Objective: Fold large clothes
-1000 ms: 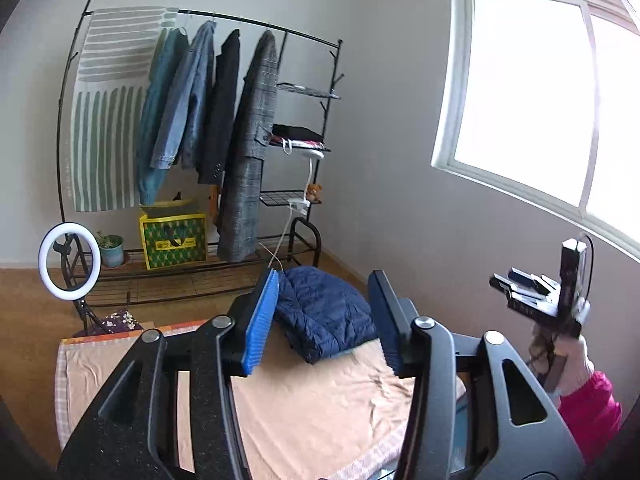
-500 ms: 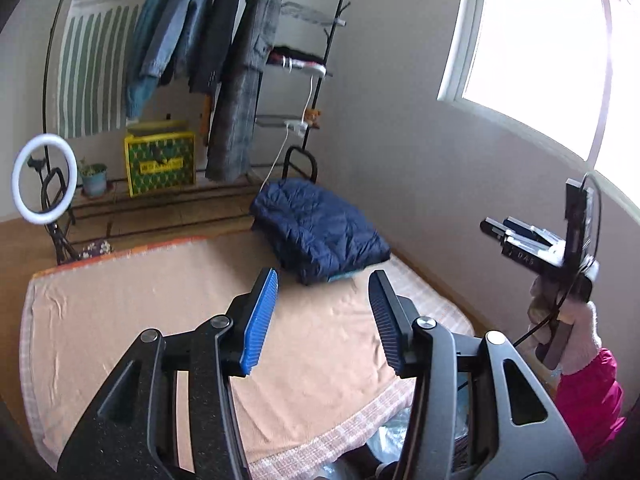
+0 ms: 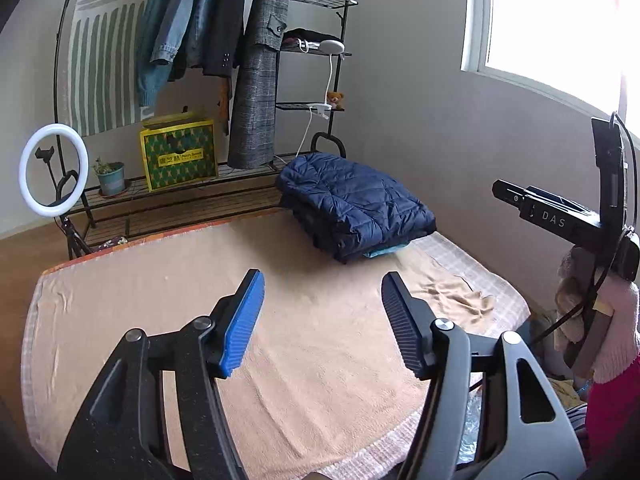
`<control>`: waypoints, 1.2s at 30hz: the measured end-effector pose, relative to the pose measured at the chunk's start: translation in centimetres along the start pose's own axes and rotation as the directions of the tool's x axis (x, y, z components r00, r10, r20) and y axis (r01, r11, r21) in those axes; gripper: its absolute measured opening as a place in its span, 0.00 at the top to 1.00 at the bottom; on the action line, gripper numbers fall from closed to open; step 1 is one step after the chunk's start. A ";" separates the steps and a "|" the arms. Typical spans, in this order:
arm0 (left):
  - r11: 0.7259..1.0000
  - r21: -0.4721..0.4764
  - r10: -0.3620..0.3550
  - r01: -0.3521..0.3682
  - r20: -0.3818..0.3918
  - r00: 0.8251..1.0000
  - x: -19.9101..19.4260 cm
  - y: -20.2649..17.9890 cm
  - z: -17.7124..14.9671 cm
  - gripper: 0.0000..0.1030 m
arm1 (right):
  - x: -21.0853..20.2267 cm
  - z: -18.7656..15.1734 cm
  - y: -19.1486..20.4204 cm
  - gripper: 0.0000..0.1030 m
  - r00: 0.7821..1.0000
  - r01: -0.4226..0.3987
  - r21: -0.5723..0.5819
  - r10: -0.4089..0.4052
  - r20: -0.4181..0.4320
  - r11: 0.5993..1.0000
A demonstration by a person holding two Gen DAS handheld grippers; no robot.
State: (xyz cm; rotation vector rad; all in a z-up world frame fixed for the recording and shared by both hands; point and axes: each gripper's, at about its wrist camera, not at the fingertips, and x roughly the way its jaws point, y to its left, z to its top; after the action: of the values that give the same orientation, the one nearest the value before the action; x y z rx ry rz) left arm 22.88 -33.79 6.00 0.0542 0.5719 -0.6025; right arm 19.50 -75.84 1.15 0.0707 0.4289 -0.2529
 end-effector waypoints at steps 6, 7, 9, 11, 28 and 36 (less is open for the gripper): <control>1.000 0.011 0.015 -0.015 0.008 1.000 1.0 0.3 -0.7 0.21 | 1.6 -1.1 0.1 0.19 1.000 -0.008 0.018 0.008 0.001 1.000; 1.000 0.010 0.020 -0.020 0.011 1.000 1.2 0.4 -0.8 0.18 | 1.9 -1.3 0.1 0.17 1.000 -0.010 0.014 0.010 0.000 1.000; 0.999 0.024 0.030 -0.030 0.012 0.999 1.6 0.4 -1.1 0.12 | 2.3 -1.5 0.3 0.11 1.000 0.007 0.006 -0.007 0.007 1.000; 0.999 0.040 0.032 -0.032 0.004 0.999 2.0 0.4 -1.4 0.06 | 2.6 -1.9 0.4 0.04 0.999 0.032 -0.007 -0.032 0.014 0.999; 0.991 0.063 0.117 -0.119 0.032 0.993 1.6 0.4 -2.5 0.00 | 3.4 -2.6 1.0 0.00 0.998 0.053 -0.023 -0.052 0.029 0.998; 0.991 0.055 0.123 -0.125 0.031 0.992 1.5 0.6 -2.6 0.00 | 3.4 -2.6 1.1 0.00 0.999 0.044 -0.016 -0.044 0.027 0.999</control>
State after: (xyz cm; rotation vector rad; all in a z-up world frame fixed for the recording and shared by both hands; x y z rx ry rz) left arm 22.96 -33.58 2.97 0.1341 0.5201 -0.4977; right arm 21.72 -75.27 -2.58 0.0411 0.4059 -0.2932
